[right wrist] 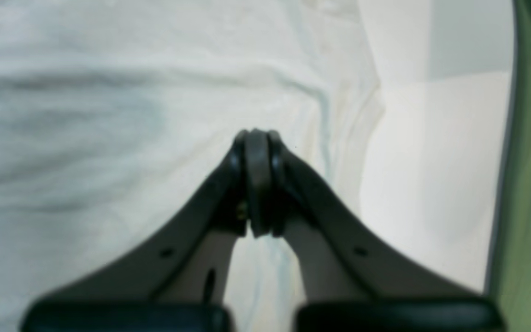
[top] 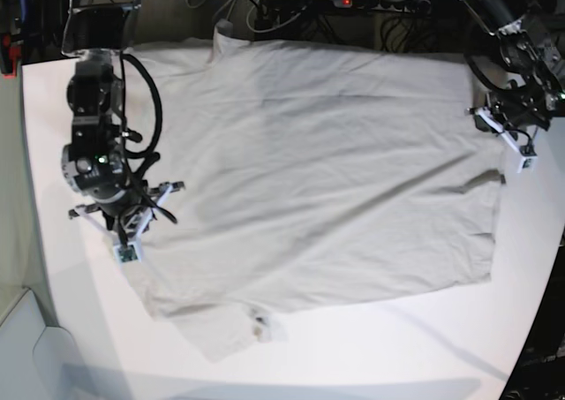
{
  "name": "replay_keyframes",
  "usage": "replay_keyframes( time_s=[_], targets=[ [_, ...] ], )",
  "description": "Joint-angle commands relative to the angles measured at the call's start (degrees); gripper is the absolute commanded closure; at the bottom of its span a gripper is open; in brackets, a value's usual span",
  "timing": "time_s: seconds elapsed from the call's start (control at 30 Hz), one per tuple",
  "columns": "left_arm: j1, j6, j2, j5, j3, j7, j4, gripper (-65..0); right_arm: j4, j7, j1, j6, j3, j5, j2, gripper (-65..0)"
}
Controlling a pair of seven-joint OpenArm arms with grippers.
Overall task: Layout the t-shirt on the table in an organized manner, then fold the t-shirt properly
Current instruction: 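Drag the held shirt edge with the right gripper toward the collar, then release the shirt with the left gripper and move it along the shirt side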
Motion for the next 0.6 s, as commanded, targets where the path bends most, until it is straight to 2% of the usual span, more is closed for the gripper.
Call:
replay_keyframes(
  time_s=[0.0, 0.1, 0.23, 0.33, 0.43, 0.57],
  targets=[
    [-0.8, 0.0, -0.9, -0.4, 0.1, -2.7, 0.4, -0.6, 1.0, 1.5, 1.3, -0.3, 0.2, 0.1, 0.3, 0.0],
    [-1.5, 0.0, -0.9, 4.3, 0.1, -7.0, -2.6, -0.6, 1.0, 1.5, 1.2, -0.3, 0.2, 0.1, 0.3, 0.0],
    [-4.5, -0.3, -0.9, 9.9, 0.1, -8.6, -7.1, -0.6, 1.0, 1.5, 1.5, -0.3, 0.0, 0.1, 0.2, 0.0],
    [-5.9, -0.3, -1.4, 12.3, 0.1, -11.8, -9.8, -0.6, 1.0, 1.5, 1.4, -0.3, 0.1, 0.1, 0.2, 0.0],
    [-8.1, -0.3, -2.7, 12.9, 0.7, -14.2, -13.8, -0.6, 0.9, 1.5, 1.0, -0.3, 0.1, 0.1, 0.2, 0.0],
    [-12.0, -0.2, -6.4, 12.9, 3.7, -15.0, -19.5, -0.6, 0.9, 1.5, 0.2, -0.3, 0.1, 0.1, 0.2, 0.0]
  ],
)
